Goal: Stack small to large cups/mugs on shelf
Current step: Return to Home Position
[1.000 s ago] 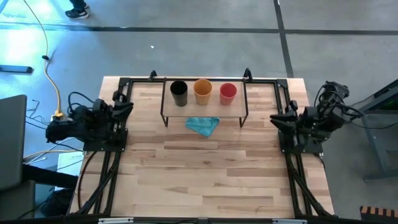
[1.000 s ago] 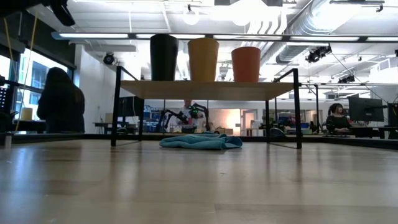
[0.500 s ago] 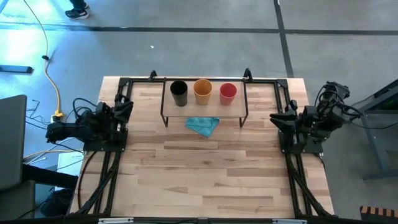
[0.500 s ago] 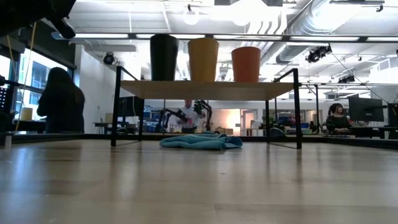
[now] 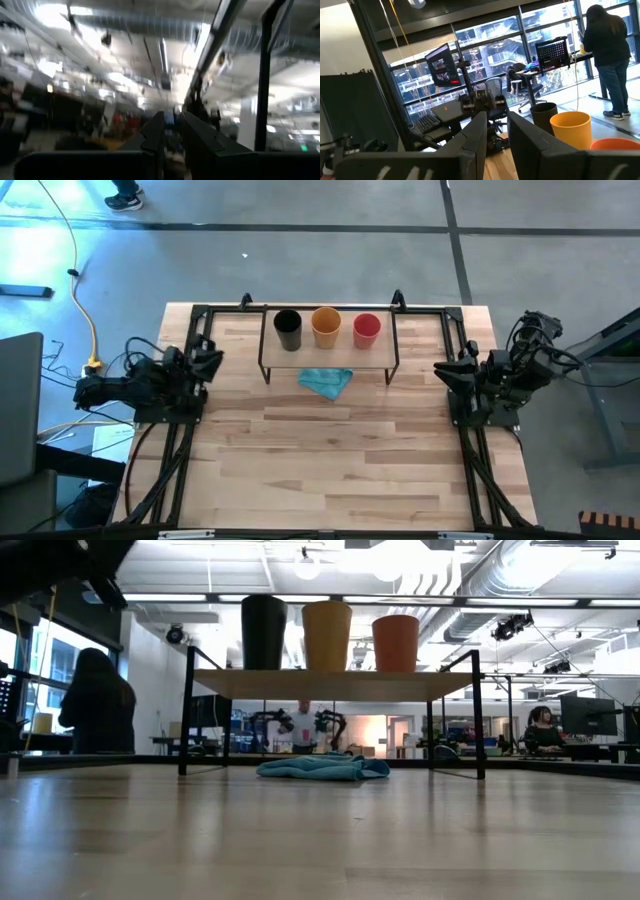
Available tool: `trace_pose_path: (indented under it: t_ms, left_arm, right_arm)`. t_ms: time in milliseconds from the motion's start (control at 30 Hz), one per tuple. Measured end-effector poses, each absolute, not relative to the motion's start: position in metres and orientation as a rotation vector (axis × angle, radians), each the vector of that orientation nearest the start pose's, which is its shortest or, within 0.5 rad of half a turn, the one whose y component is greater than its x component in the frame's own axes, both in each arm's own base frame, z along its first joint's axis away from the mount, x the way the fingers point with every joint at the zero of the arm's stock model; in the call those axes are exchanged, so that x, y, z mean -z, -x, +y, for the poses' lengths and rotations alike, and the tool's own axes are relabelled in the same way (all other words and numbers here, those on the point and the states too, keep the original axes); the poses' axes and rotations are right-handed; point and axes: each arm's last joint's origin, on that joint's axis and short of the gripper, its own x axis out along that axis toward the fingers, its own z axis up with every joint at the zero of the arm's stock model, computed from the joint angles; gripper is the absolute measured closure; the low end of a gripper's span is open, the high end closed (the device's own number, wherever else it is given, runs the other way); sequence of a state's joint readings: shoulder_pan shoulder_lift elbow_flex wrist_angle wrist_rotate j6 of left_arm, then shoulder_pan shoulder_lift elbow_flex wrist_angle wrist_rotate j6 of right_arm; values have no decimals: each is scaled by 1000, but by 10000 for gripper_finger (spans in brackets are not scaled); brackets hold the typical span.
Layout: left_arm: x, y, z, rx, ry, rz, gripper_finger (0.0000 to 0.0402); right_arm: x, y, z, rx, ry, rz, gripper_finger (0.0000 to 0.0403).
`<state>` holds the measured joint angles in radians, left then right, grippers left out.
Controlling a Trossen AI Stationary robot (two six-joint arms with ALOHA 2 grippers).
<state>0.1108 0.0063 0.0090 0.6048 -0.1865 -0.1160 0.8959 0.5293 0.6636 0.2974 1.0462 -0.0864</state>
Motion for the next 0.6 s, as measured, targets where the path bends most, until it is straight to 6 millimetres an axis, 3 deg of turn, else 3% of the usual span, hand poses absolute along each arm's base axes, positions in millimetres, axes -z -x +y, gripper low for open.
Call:
trace_pose_path:
  t_ms: [300, 600]
  left_arm:
    - [-193, -93, 13, -152, 238, -303, 346]
    - [-181, -96, 7, 43, 297, -157, 346]
  right_arm:
    - [-363, -83, 64, 152, -306, -234, 334]
    - [-361, -83, 64, 145, -351, -230, 334]
